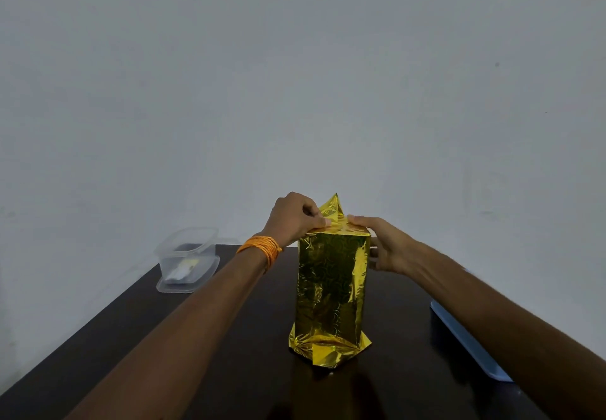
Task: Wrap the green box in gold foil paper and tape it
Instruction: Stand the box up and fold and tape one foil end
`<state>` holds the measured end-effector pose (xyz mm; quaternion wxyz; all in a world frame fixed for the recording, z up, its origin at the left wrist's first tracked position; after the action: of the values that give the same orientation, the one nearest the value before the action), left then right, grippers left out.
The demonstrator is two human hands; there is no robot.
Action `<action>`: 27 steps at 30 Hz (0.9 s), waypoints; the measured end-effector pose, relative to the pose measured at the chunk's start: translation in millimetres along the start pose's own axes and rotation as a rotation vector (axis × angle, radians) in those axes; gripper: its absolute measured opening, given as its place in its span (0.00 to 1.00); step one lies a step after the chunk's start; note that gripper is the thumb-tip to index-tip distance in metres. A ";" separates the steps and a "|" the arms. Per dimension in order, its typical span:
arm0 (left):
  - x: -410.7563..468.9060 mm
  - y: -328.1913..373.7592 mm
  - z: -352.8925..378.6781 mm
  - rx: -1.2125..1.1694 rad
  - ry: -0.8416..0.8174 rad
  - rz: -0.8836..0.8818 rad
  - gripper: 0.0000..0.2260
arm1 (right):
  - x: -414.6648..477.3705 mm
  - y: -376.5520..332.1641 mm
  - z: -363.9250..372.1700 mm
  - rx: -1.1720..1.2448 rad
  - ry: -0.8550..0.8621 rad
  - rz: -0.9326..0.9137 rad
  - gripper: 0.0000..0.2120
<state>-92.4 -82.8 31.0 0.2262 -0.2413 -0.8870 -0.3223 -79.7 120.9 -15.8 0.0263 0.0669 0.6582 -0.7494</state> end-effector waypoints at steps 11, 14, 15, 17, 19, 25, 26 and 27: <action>-20.6 13.4 -9.6 -0.023 -0.023 -0.020 0.10 | -52.9 -1.9 -72.9 -0.156 0.202 -0.210 0.14; -29.5 26.7 -12.0 0.042 0.119 -0.005 0.09 | -69.1 -0.5 -92.3 -0.183 0.234 -0.235 0.13; -31.0 32.2 -13.5 0.072 0.187 -0.004 0.08 | -76.0 0.3 -99.1 -0.189 0.250 -0.240 0.13; -31.7 43.6 -16.2 0.115 0.321 0.011 0.06 | -88.5 1.9 -113.0 -0.200 0.278 -0.250 0.12; -32.1 63.0 -14.6 0.110 0.395 0.053 0.05 | -101.0 3.1 -128.9 -0.209 0.312 -0.273 0.12; -38.8 144.7 36.2 -0.034 0.298 0.238 0.04 | -135.6 9.3 -185.3 -0.385 0.529 -0.371 0.05; -39.7 152.4 51.8 -0.065 0.224 0.230 0.04 | -138.3 13.3 -193.8 -0.415 0.555 -0.362 0.05; -41.1 159.9 69.9 -0.087 0.140 0.218 0.04 | -141.2 18.7 -204.2 -0.437 0.584 -0.344 0.08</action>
<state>14.3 61.3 33.9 0.3106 -0.3228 -0.8228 -0.3498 75.8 313.7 -40.6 -0.2739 0.1587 0.7833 -0.5350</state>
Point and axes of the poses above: each hand's wrist, its own x-axis towards the middle knuckle, its own z-axis out of the palm, y = z × x, the point moved 3 cm from there along x, towards the middle knuckle, and after that the axes turned 10 degrees about x, right-handed, at the moved point
